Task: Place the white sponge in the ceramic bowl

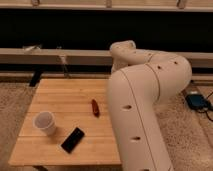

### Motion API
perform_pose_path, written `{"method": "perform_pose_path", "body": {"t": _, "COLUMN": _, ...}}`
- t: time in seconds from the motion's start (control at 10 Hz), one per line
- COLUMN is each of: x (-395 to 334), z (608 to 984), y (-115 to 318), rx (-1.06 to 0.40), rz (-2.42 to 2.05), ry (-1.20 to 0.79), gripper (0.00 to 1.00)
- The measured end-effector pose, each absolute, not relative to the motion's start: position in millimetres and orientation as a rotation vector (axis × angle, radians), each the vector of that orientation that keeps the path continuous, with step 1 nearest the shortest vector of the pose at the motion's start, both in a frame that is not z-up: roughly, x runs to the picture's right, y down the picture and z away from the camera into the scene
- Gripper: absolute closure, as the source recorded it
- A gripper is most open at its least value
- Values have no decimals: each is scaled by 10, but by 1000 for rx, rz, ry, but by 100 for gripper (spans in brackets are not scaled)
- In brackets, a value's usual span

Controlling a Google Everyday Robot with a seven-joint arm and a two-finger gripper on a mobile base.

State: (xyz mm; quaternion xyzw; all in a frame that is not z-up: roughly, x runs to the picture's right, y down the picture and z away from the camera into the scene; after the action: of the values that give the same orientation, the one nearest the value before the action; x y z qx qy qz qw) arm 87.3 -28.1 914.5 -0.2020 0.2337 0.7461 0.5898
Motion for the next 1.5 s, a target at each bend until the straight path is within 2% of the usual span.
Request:
{"method": "perform_pose_path", "body": {"t": 0.1, "x": 889, "z": 9174, "y": -234, "rx": -472, "rz": 1736, "ry": 558, "gripper": 87}}
{"method": "perform_pose_path", "body": {"t": 0.2, "x": 937, "z": 9183, "y": -197, "rx": -472, "rz": 1734, "ry": 578, "gripper": 74}}
{"method": "perform_pose_path", "body": {"t": 0.4, "x": 981, "z": 9124, "y": -192, "rx": -475, "rz": 1740, "ry": 582, "gripper": 57}}
{"method": "perform_pose_path", "body": {"t": 0.6, "x": 1071, "z": 9048, "y": -190, "rx": -477, "rz": 1751, "ry": 585, "gripper": 35}}
{"method": "perform_pose_path", "body": {"t": 0.8, "x": 1106, "z": 9012, "y": -127, "rx": -483, "rz": 1749, "ry": 600, "gripper": 20}}
{"method": "perform_pose_path", "body": {"t": 1.5, "x": 1168, "z": 8907, "y": -73, "rx": -480, "rz": 1741, "ry": 594, "gripper": 20}}
